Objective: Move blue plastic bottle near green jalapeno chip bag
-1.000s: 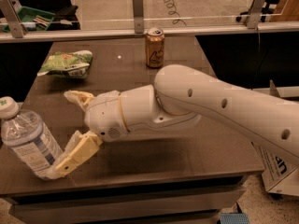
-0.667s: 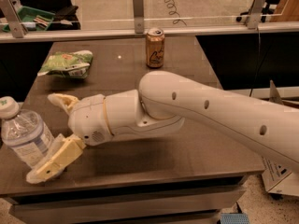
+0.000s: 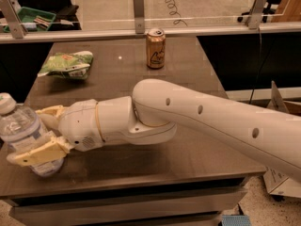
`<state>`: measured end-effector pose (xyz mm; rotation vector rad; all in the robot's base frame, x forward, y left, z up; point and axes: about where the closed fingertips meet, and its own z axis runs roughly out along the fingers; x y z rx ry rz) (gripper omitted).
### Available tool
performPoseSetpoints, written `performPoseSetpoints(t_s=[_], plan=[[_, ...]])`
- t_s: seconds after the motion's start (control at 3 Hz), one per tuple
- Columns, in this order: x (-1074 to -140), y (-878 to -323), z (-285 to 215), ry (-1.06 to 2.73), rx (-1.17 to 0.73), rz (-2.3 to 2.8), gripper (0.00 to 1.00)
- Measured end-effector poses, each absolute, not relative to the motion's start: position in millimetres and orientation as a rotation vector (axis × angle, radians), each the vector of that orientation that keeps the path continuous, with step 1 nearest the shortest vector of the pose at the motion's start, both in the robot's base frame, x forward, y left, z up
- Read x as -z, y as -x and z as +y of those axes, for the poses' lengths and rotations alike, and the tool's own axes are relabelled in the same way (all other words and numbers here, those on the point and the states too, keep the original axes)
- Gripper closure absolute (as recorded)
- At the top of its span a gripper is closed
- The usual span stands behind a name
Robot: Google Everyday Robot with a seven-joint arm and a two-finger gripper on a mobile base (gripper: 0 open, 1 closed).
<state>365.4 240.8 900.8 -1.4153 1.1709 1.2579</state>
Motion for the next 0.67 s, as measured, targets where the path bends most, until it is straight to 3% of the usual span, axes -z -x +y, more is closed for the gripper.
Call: performPoseSetpoints(t_s=[0.67], plan=[[-899,-381,216,1.35,-1.211,1.211,0.88]])
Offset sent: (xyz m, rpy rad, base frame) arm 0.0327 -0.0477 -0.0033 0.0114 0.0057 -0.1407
